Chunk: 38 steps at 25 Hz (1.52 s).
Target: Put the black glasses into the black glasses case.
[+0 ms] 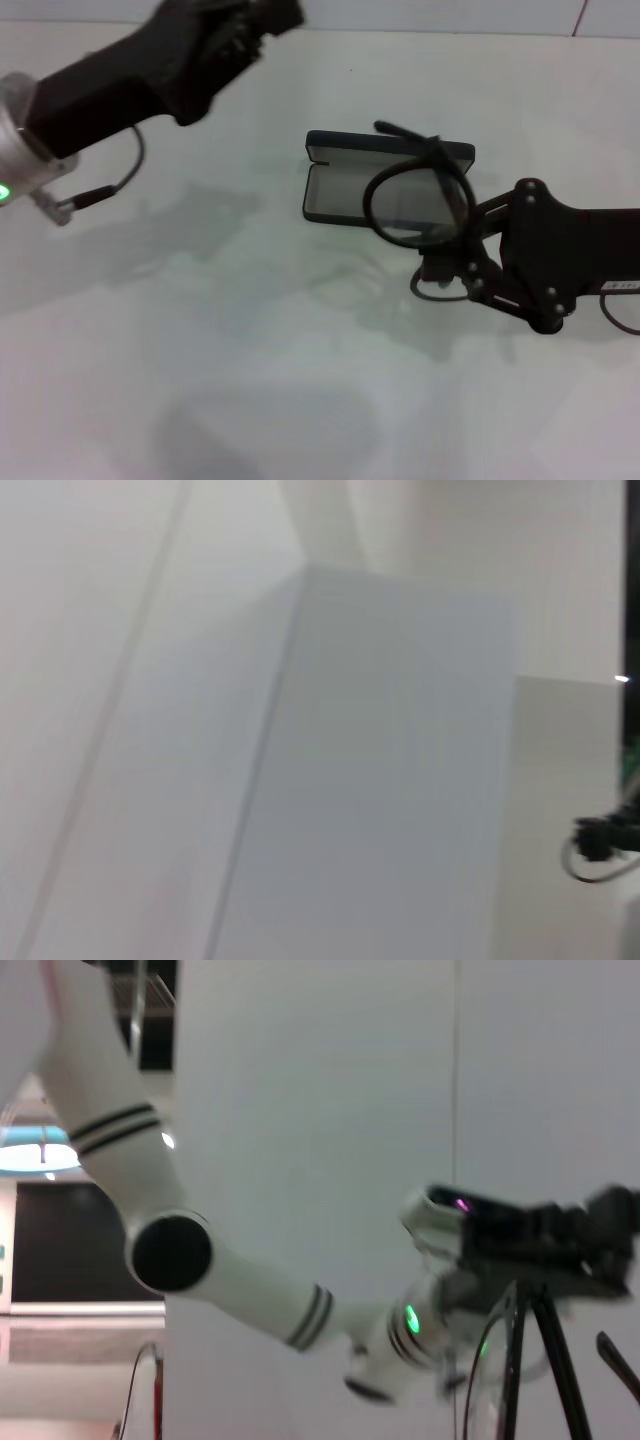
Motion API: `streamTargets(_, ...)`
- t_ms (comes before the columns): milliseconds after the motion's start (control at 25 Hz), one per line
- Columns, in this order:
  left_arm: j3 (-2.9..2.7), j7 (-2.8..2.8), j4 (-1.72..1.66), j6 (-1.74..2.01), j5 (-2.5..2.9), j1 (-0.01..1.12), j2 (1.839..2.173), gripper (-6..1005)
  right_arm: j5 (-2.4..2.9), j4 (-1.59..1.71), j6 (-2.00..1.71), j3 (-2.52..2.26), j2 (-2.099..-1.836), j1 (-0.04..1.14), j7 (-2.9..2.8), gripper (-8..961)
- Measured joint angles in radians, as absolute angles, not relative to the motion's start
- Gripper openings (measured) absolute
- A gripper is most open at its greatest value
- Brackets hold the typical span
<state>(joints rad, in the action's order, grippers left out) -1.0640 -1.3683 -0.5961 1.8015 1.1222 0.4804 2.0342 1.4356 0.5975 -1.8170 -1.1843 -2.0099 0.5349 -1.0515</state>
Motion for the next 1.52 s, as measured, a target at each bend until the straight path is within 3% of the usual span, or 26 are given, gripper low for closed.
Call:
streamTargets(200, -1.040, -1.348, -0.574, 1.778, 1.155, 0.451, 2.038, 50, 1.493, 0.677, -1.816, -1.198, -2.020, 0.534, -1.108, 128)
streamTargets(520, -1.057, -1.324, -0.534, 1.700, 1.260, 0.509, 2.088, 50, 1.382, 0.685, -1.942, -1.209, -2.025, 0.542, -1.042, 128)
streamTargets(800, -1.180, -1.313, -0.479, 1.814, 1.210, 0.601, 2.094, 50, 1.320, 0.634, -1.948, -1.213, -2.023, 0.582, -1.003, 128)
streamTargets(1520, -1.253, -1.311, -0.477, 1.861, 1.137, 0.600, 2.095, 50, 1.324, 0.541, -1.929, -1.227, -2.022, 0.614, -0.952, 129)
